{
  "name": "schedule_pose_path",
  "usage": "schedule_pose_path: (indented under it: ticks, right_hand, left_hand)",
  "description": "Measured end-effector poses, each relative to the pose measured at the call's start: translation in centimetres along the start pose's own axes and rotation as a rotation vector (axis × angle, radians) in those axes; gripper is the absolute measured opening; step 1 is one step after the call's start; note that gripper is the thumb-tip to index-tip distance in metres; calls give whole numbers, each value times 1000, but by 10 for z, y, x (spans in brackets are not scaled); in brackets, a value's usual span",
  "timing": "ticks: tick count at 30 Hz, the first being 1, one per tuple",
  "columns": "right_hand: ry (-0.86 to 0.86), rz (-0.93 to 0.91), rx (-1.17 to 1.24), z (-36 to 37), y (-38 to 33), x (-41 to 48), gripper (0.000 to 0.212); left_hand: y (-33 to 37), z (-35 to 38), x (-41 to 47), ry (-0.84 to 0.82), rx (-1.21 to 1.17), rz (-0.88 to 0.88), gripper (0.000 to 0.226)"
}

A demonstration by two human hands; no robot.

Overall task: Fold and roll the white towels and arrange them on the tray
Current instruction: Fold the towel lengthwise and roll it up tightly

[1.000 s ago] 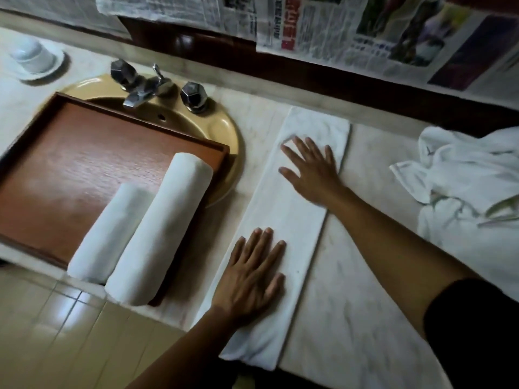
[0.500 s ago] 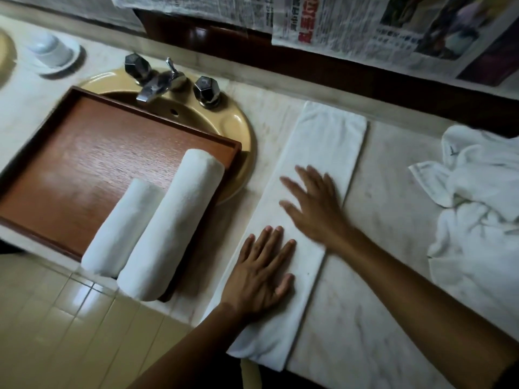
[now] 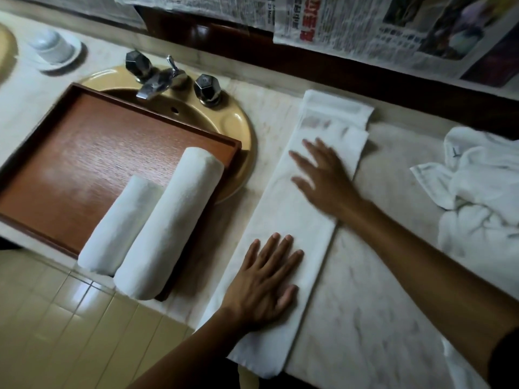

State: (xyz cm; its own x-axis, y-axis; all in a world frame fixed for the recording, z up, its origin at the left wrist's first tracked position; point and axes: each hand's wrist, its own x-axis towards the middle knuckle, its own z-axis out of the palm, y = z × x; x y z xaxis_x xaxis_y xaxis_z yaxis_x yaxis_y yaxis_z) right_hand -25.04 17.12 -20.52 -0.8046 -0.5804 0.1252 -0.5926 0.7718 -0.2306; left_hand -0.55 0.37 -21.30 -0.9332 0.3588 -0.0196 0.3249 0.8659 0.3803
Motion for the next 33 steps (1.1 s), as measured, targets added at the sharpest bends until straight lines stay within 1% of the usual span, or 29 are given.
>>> schedule_pose_path:
  ticks: [1, 3, 5, 9, 11, 13, 15, 18, 20, 24, 26, 28, 29, 30, 31, 33]
  right_hand:
    - [1, -76, 18, 8, -18, -18, 58]
    - [-111, -217, -16, 18, -39, -46, 56]
    - [-181, -237, -77, 18, -28, -39, 58]
    - [-196, -3, -131, 9, 21, 20, 57]
    - [-219, 69, -122, 5, 35, 40, 56]
    - [-207, 109, -104, 3, 28, 44, 57]
    - [-163, 121, -70, 3, 5, 25, 59]
    - [-134, 42, -40, 12, -35, -33, 64]
    - [-136, -20, -88, 18, -39, -57, 63]
    - [-93, -13, -138, 17, -3, -31, 59]
    - [-73, 11, -156, 10, 10, -14, 59]
    - [-14, -1, -139, 8, 1, -13, 56]
    - [27, -41, -110, 11, -11, -21, 54]
    - [22, -106, -80, 15, -26, -33, 53]
    - [-21, -177, -69, 19, -39, -47, 54]
    - [-149, -279, -87, 25, -44, -68, 57]
  left_hand:
    - [1, 0, 0, 4, -7, 0, 69]
    - [1, -1, 1, 5, -11, 5, 69]
    - [0, -2, 2, 0, -6, 5, 70]
    - [0, -1, 2, -12, -7, -1, 70]
    - [0, -1, 2, -20, -14, -4, 71]
    - [-1, -1, 3, -12, -17, -12, 71]
    - [0, -1, 3, -11, -21, -18, 71]
    - [-1, -1, 2, -24, -16, -20, 72]
    - [0, -3, 4, -38, 0, -6, 72]
    - [-1, -13, -6, -6, 55, 35, 69]
    - [-5, -14, -19, -15, 49, 69, 69]
    - [-9, -10, -27, -37, 44, 69, 71]
    - [-9, -8, -27, -38, 53, 62, 71]
    - [-9, -7, -26, -38, 58, 54, 72]
    - [-10, -6, -24, -39, 53, 56, 72]
    - [-8, -6, -23, -31, 44, 65, 72]
